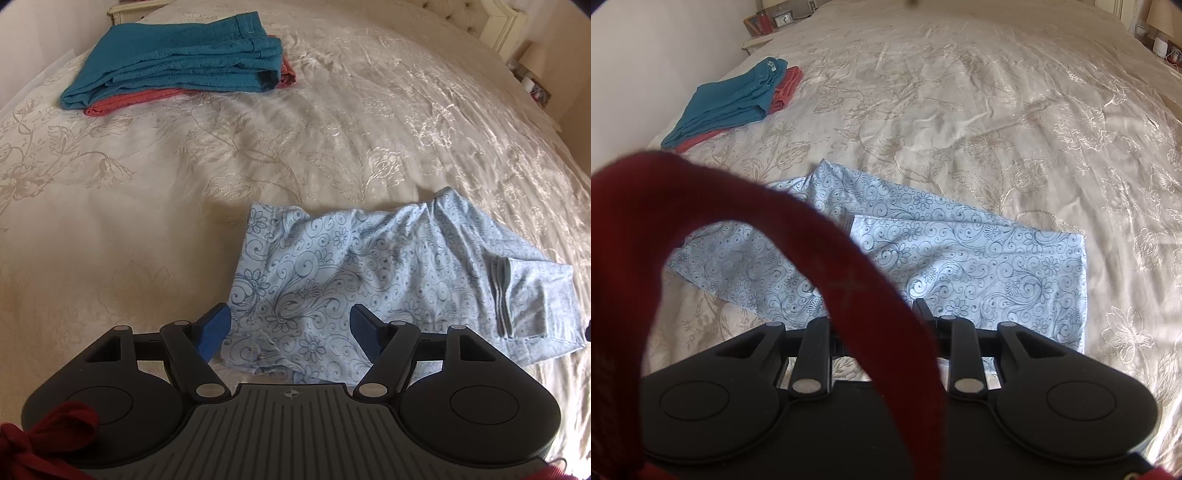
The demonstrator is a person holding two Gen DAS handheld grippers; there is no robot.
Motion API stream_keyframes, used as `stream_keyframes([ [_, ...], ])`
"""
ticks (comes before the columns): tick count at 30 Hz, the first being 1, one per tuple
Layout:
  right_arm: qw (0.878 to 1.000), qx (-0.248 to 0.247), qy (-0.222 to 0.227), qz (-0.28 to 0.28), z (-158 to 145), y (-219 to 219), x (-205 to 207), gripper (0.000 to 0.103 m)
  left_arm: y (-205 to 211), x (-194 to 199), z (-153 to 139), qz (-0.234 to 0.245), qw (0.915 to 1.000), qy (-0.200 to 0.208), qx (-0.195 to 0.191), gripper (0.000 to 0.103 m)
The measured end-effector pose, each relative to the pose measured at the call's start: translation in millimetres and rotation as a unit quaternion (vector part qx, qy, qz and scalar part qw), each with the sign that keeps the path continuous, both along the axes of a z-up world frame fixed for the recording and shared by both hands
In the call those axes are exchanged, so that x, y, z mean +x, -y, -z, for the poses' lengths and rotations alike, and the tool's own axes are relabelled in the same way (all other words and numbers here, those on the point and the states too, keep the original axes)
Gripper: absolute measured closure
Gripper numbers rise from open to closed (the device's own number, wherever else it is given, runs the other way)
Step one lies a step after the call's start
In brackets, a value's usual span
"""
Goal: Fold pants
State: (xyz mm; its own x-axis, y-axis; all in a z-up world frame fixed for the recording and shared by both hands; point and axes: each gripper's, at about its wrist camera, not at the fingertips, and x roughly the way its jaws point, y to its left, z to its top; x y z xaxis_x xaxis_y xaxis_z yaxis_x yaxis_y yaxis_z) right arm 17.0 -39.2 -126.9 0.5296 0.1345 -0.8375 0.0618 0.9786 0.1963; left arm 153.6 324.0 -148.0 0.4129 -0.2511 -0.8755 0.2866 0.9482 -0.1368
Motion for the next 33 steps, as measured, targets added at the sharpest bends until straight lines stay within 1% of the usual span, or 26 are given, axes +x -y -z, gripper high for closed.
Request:
stream_keyframes([
  [3, 1.000, -0.001, -0.007, -0.001, 1.7, -11.4, 4.2, 0.065, -5.8, 8.9, 15.8, 0.010, 0.9997, -0.024, 0.000, 0.033],
  [6, 1.000, -0.003, -0.013, -0.006, 2.6, -22.3, 7.6, 0.065, -11.1, 15.0, 32.0, 0.017, 0.9983, -0.054, -0.014, 0.033],
  [10, 1.000, -0.004, -0.025, -0.010, 6.2, -32.7, 13.7, 0.065, -11.3, 20.9, 39.9, 0.030, 0.9968, -0.064, -0.038, 0.023],
  [17, 0.999, -0.006, -0.038, -0.025, 11.1, -49.1, 31.3, 0.065, -1.4, 41.7, 47.5, 0.030, 0.9938, -0.073, -0.079, 0.010],
  [23, 0.998, -0.003, -0.035, -0.043, 11.2, -60.8, 57.5, 0.065, 3.8, 52.2, 49.1, 0.039, 0.9929, -0.061, -0.095, 0.009],
  [29, 0.997, -0.007, -0.031, -0.066, 15.6, -70.8, 100.6, 0.065, -1.6, 64.3, 50.5, 0.017, 0.9896, -0.067, -0.126, 0.009],
  [33, 0.996, -0.017, -0.013, -0.087, 15.8, -79.4, 133.9, 0.065, -1.9, 66.9, 49.5, 0.010, 0.9886, -0.073, -0.132, 0.010],
])
